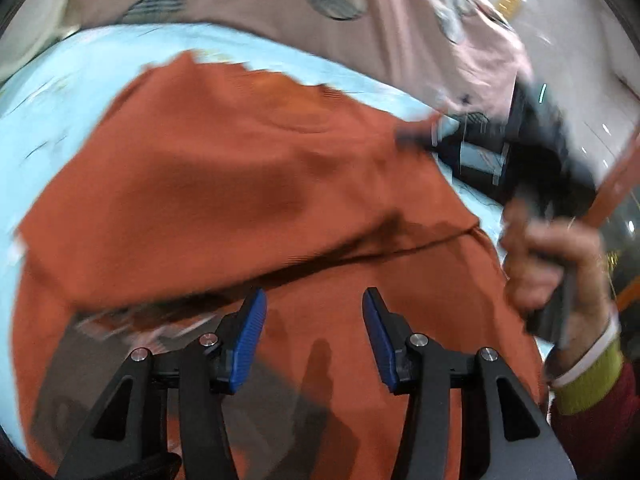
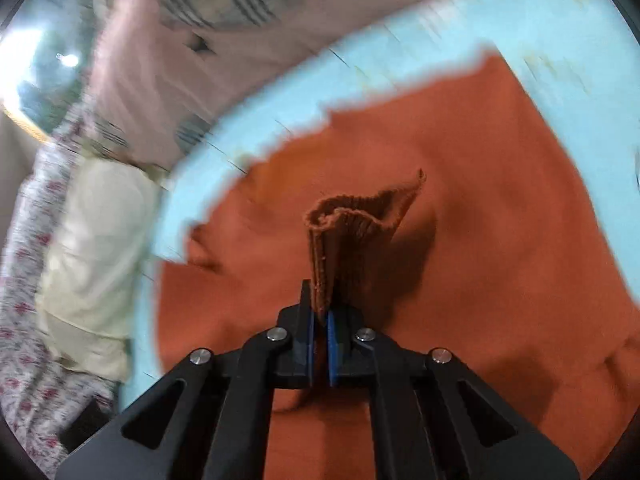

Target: Fold small clothes

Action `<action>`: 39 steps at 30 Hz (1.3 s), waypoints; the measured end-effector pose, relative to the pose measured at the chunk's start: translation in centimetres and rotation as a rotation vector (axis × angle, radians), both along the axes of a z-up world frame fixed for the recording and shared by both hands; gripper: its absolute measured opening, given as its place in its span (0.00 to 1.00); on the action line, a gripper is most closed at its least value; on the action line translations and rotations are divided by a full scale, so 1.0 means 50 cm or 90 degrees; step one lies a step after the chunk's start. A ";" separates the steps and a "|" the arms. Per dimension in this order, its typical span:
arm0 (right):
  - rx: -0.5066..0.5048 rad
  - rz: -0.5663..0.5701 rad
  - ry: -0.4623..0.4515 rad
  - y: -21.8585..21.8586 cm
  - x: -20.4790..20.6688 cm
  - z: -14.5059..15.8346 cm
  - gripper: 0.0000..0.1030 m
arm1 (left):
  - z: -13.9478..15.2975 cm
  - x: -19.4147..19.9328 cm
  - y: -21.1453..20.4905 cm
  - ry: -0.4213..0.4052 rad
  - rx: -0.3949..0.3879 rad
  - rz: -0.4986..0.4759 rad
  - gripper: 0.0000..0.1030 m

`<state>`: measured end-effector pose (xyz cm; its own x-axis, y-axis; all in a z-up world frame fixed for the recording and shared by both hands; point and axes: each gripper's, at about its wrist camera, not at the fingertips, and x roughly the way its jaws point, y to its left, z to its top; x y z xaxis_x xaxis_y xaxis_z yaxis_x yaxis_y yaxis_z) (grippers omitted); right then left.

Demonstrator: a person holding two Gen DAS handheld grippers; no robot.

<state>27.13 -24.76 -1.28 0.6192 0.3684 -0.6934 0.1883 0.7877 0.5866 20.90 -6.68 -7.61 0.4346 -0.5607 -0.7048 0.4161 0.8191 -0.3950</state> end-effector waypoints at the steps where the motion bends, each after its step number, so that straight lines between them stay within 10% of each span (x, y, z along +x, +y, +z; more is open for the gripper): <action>1: 0.010 0.001 -0.047 0.005 0.000 0.048 0.06 | 0.000 0.011 -0.024 -0.004 0.003 -0.010 0.48; 8: 0.005 -0.025 -0.243 -0.037 -0.074 0.240 0.06 | 0.001 0.135 -0.007 -0.034 0.083 0.123 0.42; 12: -0.031 -0.040 -0.192 -0.078 -0.091 0.187 0.06 | 0.001 0.155 0.163 0.006 -0.005 0.223 0.09; 18: -0.013 -0.074 -0.069 -0.116 -0.093 0.029 0.06 | -0.026 0.104 0.292 0.020 0.002 0.294 0.09; 24: -0.017 -0.064 -0.038 -0.106 -0.069 0.005 0.06 | -0.017 0.111 0.275 0.003 0.040 0.314 0.08; 29: -0.058 -0.041 -0.247 -0.094 -0.116 0.156 0.06 | -0.015 0.099 0.283 -0.017 0.040 0.348 0.01; 35: -0.118 -0.035 -0.019 -0.108 -0.113 -0.013 0.10 | -0.028 0.063 0.307 0.024 0.008 0.293 0.04; 39: -0.080 -0.042 0.044 -0.128 -0.151 -0.069 0.11 | 0.037 0.034 0.310 -0.014 -0.011 0.191 0.28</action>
